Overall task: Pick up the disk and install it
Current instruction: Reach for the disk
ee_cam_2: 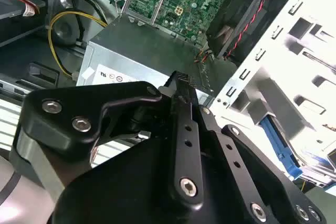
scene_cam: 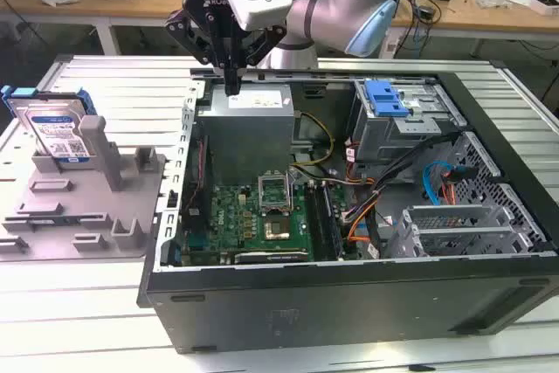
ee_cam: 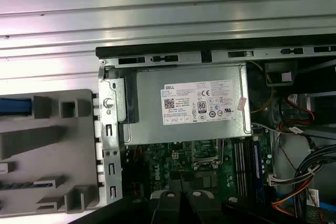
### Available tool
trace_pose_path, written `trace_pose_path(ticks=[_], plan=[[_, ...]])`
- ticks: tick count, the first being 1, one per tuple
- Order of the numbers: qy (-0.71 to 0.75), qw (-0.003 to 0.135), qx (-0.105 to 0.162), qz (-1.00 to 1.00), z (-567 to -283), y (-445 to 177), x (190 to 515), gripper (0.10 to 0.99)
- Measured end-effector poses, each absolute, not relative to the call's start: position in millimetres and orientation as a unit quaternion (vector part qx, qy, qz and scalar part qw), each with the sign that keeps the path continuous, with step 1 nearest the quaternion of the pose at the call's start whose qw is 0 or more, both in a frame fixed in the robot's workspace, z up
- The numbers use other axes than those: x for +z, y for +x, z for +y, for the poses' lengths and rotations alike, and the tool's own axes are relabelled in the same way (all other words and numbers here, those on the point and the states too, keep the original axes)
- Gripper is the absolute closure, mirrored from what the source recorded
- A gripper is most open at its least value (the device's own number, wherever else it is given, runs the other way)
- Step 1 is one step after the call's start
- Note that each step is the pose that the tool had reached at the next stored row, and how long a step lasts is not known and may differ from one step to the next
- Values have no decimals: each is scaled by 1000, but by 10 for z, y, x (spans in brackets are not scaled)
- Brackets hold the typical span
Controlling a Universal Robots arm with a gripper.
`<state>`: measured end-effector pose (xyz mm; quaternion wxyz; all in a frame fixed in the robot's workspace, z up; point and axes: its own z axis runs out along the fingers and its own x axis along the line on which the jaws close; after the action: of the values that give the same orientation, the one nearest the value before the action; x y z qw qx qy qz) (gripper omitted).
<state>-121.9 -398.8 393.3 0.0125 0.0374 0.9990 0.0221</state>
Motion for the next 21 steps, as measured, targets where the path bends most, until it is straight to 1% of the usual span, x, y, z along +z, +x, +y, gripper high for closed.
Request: trace_pose_path(ticks=[15,18,21], plan=[[37,12,22,999,-3987,-1243,3929,980],[37,12,22,999,-3972,-1377,3925,980],[37,12,22,999,-3924,-1655,3913,980]])
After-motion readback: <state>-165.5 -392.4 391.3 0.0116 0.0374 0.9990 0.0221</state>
